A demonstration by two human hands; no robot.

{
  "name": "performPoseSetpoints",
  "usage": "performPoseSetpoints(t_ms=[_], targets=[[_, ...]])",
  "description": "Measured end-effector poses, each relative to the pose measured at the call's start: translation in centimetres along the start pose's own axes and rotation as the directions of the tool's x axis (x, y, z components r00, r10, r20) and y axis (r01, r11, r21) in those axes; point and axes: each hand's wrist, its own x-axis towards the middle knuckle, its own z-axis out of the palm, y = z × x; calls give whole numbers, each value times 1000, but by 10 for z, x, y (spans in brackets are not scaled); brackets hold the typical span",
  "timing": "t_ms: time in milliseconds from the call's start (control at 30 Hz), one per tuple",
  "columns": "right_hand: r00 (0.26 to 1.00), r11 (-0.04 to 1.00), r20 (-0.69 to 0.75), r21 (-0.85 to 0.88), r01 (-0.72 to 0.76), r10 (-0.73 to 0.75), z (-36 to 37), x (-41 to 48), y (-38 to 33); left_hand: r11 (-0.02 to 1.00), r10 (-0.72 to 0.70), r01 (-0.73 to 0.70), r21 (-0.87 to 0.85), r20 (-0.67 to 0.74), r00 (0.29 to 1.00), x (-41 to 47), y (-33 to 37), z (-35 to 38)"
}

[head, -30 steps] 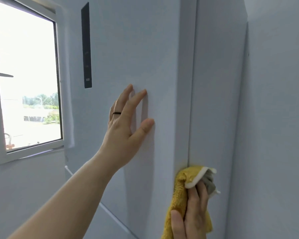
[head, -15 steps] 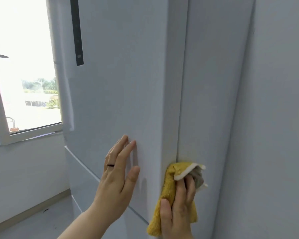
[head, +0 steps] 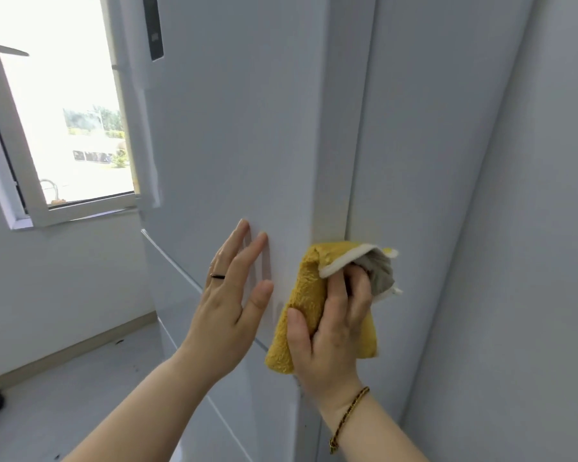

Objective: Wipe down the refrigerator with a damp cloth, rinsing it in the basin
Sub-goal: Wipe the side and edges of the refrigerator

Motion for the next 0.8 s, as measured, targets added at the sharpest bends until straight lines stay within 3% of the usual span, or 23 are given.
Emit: performPoseSetpoints(t_ms=[167, 367, 500, 633, 800], targets=[[984, 995, 157, -71, -77, 88, -11, -81, 18, 997, -77, 75, 32, 76, 994, -27, 1, 10], [996, 996, 60, 58, -72, 69, -9, -25, 12, 988, -145, 140, 60, 83, 986, -43, 1, 10], [982, 988, 138, 76, -137, 126, -13, -32, 9, 971, -237, 235, 36, 100, 966, -67, -4, 17], [909, 973, 352, -28, -228, 223, -36, -97, 10, 970, -237, 241, -27, 112, 965, -81, -6, 30], [754, 880, 477, -101, -463, 452, -42, -109, 3, 974, -205, 216, -65, 142, 968, -91, -15, 33]])
